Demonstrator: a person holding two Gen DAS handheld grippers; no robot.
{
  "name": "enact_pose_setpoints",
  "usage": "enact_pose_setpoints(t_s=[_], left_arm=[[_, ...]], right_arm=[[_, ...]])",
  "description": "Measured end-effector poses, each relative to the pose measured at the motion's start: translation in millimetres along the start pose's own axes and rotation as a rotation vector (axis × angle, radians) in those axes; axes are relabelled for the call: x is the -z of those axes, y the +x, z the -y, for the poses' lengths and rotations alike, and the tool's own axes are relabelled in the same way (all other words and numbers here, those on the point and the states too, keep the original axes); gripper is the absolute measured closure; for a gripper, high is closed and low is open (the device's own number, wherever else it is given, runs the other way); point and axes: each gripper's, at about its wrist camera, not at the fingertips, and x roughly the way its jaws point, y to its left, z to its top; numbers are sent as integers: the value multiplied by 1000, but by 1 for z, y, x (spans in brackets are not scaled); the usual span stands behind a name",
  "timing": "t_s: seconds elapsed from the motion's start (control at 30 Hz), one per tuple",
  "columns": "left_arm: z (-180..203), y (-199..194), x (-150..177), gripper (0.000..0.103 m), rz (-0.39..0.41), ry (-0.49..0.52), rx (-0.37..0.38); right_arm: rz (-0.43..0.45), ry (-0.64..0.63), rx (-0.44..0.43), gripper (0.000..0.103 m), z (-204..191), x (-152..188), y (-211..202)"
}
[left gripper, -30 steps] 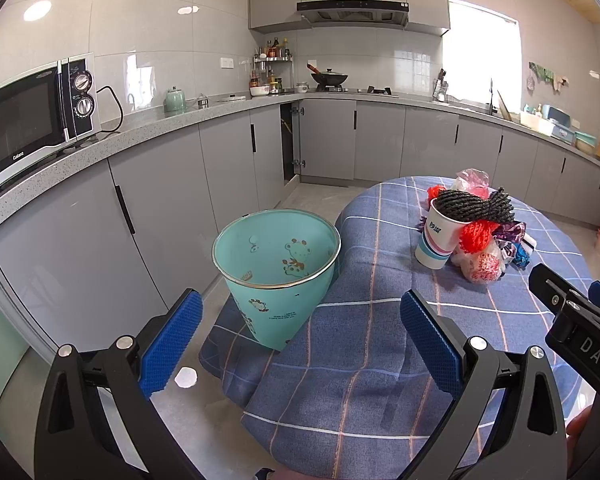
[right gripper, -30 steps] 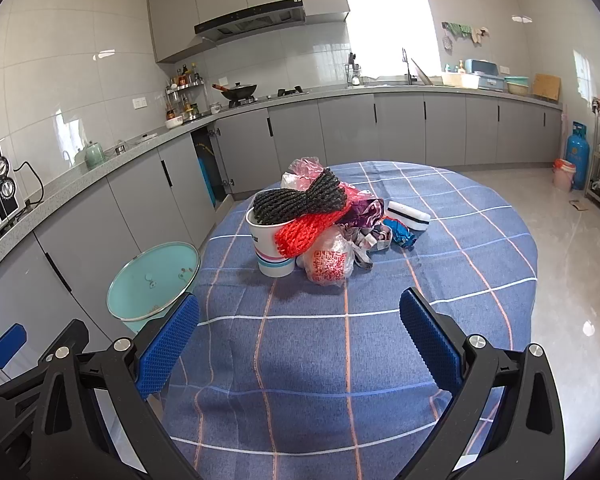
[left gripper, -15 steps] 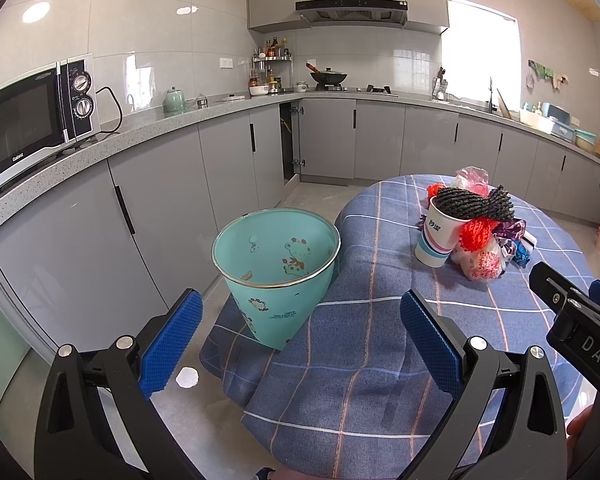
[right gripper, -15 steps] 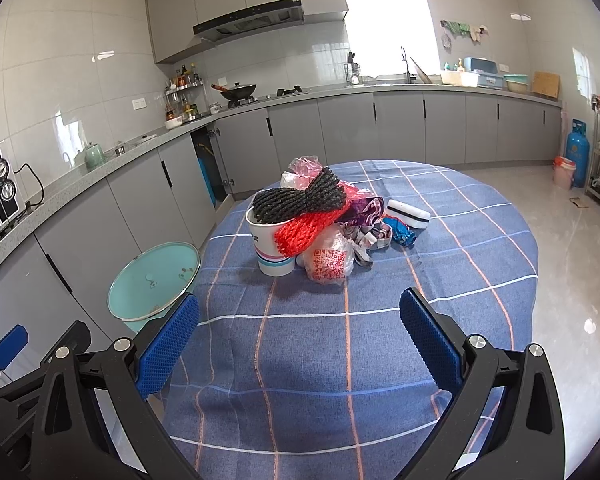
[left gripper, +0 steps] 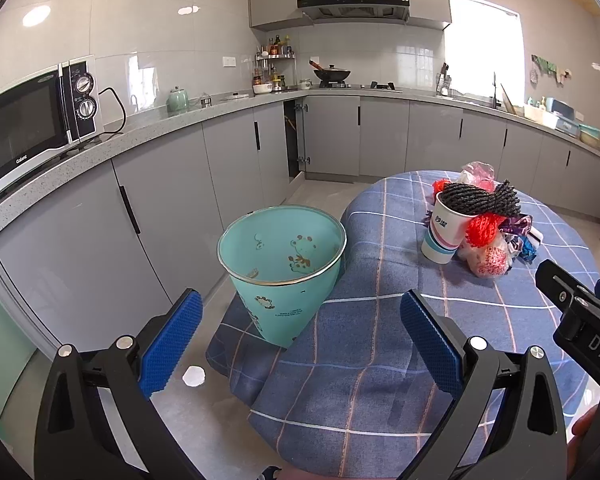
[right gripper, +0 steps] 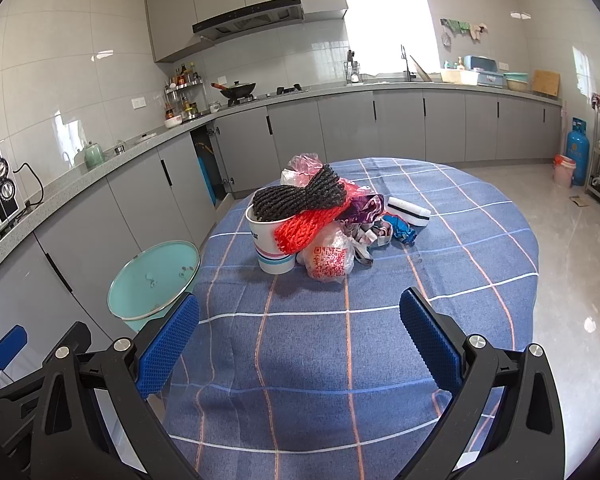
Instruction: Collect trash
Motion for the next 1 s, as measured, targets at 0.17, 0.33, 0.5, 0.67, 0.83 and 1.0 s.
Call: enact_pose_setpoints(t_s=[0.17, 0.33, 0.5, 0.67, 0.83, 1.0], left_arm=[[1, 1, 0, 6, -3, 2, -1], [2, 3, 1, 6, -7, 10, -10], [3, 9, 3, 6, -20, 15, -21], [3, 16, 6, 6, -34, 16, -6], [6, 28, 9, 6, -38, 9, 55], [13, 53, 13, 6, -70, 16, 110]], right_arm=[[-3, 1, -1, 4, 0, 2, 1], [-4, 3, -2, 4, 0, 2, 1], [-14, 12, -3, 4, 3, 3, 6], [-29, 33, 3, 4, 11, 2, 14], [-41, 78, 23, 4, 35, 0, 29], [-48, 120, 28, 5, 62, -3, 50]])
